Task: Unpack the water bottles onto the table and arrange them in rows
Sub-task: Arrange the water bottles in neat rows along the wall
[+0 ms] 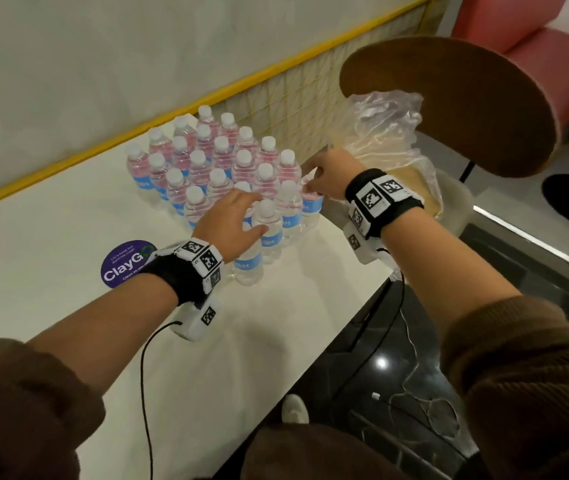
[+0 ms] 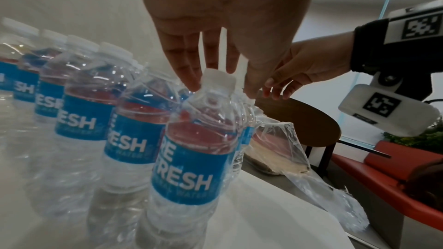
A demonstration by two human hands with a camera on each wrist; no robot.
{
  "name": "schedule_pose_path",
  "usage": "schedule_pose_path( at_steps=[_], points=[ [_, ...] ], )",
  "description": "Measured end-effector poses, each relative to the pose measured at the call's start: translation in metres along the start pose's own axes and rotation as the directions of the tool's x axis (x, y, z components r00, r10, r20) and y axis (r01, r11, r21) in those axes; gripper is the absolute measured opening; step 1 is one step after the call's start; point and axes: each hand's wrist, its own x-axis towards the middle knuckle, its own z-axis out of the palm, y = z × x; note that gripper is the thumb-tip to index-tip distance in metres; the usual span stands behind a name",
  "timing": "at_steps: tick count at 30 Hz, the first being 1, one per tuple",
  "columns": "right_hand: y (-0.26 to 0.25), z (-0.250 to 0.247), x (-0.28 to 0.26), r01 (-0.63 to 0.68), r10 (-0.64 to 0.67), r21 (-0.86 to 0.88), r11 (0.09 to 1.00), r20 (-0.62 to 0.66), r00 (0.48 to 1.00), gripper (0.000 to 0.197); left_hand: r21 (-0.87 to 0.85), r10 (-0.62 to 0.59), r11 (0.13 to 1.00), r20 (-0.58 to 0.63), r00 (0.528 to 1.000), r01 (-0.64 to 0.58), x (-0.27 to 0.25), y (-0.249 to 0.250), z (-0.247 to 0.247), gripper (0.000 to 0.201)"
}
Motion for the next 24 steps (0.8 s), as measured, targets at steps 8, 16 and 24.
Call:
schedule_pose_path(
  at_steps=[8,16,24],
  points=[
    [-0.01,0.022,0.03,0.18,-0.167,-0.11,0.977,0.125,0.978,0.048,-0.037,-0.09,0.995,0.077,0.993,0.093,0.009,-0.001,0.019,0.057],
    [0.008,0.006,0.038,0.123,-0.124,0.026,0.992,0.021,0.992,0.049,-0.089,-0.126,0.987,0.091,0.988,0.134,0.003,-0.002,0.03,0.062],
    [0.038,0.003,0.044,0.044,-0.041,-0.061,0.997,0.04,0.998,0.049,0.143,-0.081,0.988,0.109,0.991,0.065,-0.008,-0.001,0.006,0.061]
  ],
)
